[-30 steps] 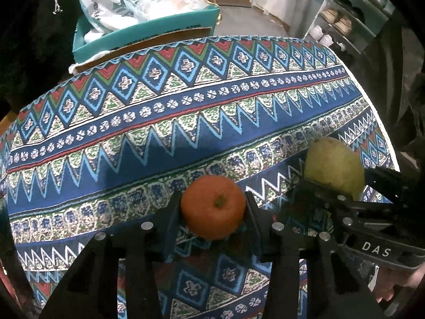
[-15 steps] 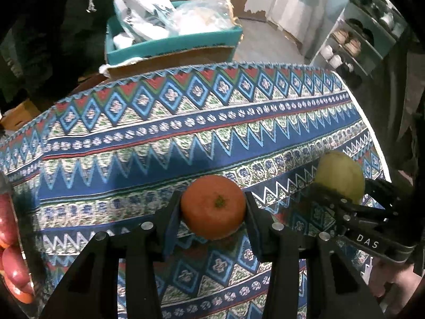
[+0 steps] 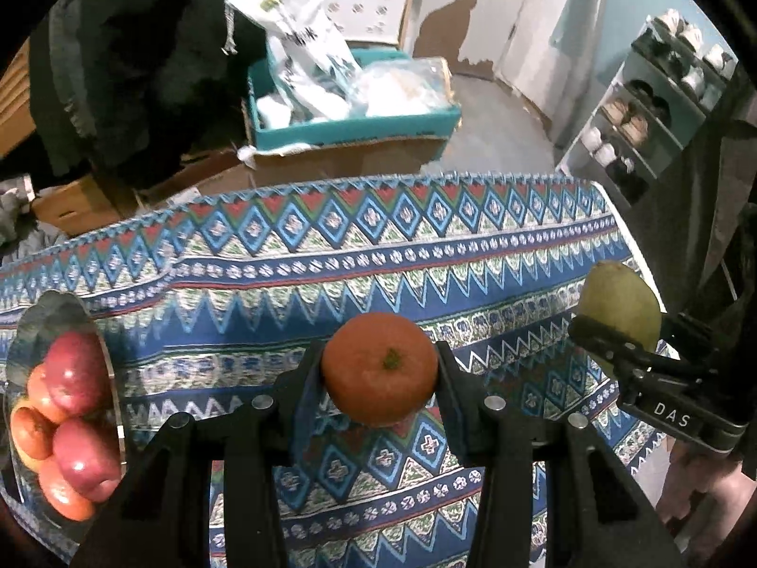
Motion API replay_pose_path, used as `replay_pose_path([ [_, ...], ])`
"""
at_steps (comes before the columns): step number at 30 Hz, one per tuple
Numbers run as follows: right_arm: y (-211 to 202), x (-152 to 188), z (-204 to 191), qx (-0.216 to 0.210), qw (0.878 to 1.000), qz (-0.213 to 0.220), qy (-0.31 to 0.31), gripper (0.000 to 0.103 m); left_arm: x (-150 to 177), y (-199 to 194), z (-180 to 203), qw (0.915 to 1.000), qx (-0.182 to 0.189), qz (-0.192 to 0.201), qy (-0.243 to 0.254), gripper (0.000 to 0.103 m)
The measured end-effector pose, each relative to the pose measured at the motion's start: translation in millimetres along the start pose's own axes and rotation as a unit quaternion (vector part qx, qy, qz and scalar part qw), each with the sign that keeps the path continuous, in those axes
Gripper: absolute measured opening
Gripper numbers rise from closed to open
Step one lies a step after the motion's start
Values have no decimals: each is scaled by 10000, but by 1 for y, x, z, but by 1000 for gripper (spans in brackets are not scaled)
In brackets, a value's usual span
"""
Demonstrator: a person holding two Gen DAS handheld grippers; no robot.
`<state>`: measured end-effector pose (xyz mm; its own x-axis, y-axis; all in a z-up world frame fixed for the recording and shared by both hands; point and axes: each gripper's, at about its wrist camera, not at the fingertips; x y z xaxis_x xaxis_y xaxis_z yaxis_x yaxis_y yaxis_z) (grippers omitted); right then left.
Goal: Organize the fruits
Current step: 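Carry the pear in the right tool while the left tool carries the orange to the plate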
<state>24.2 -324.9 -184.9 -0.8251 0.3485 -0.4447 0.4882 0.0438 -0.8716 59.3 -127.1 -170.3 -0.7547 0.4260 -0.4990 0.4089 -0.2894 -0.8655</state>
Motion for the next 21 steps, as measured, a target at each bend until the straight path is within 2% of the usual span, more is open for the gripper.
replay_pose_path([
  [10,-35,-6,-21,-88,9990,399,-181,65,0,-48,-5,9989,-259,385,74,45],
  [21,-72,-14,-42,-150,9960,798,-363,65,2,-79,-17,9978,-338,575,-33,45],
])
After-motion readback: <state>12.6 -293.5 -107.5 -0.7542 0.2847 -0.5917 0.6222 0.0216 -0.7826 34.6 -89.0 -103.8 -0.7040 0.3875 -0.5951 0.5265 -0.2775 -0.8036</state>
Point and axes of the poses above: each gripper's, at about its wrist camera, not at the fingertips, and y roughly the way its jaws point, z to its right, x to its underside, and after that the axes turned 12 degrees about y, right-handed
